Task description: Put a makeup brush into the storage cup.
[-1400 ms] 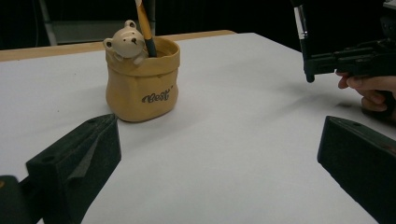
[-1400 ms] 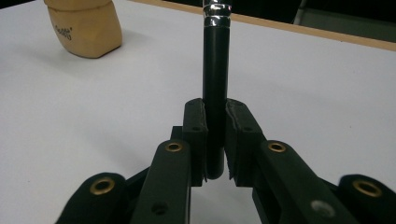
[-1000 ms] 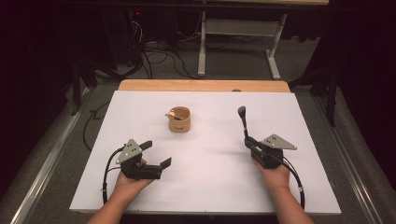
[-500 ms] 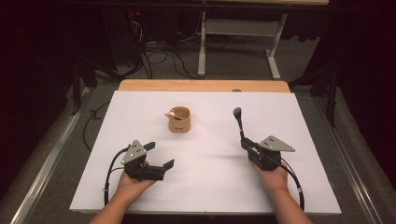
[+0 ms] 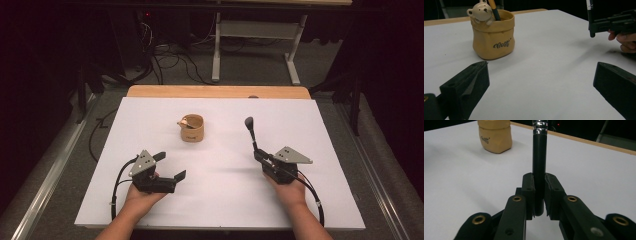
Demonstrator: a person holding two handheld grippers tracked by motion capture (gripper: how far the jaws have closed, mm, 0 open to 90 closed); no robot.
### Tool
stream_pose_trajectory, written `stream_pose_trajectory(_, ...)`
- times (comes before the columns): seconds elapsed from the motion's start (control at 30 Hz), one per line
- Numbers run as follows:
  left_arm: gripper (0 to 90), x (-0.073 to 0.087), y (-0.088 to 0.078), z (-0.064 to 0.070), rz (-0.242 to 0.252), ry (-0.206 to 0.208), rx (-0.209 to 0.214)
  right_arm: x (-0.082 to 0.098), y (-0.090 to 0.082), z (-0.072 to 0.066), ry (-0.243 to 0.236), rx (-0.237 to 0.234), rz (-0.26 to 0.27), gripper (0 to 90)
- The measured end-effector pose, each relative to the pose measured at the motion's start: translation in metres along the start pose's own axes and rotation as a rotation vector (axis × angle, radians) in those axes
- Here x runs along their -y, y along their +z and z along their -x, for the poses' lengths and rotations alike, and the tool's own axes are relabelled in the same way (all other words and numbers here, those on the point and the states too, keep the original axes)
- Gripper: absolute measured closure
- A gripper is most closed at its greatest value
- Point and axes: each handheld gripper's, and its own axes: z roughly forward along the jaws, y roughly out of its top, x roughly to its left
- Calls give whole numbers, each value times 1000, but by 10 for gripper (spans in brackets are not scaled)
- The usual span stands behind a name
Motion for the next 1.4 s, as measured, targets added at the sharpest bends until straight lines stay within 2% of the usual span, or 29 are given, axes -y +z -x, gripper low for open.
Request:
stream_pose_trajectory(0.43,10,-1,2,0,-2,-3,2,-3,5,-19,-23,-58,2,817)
stream_pose_trajectory(0.63,10,-13,8,3,-9,12,0,-5,6,-28,-40,-82,7,818)
stream_pose_trajectory(0.77,11,-21,14,8,-4,23,9,-7,4,-29,-54,-81,12,818)
stream_pose_trajectory(0.97,12,-32,28,14,6,33,28,-7,3,-28,-49,-70,7,818)
stream_pose_trajectory(1.4,18,-37,59,24,36,-24,73,-6,4,-28,-63,-69,2,818)
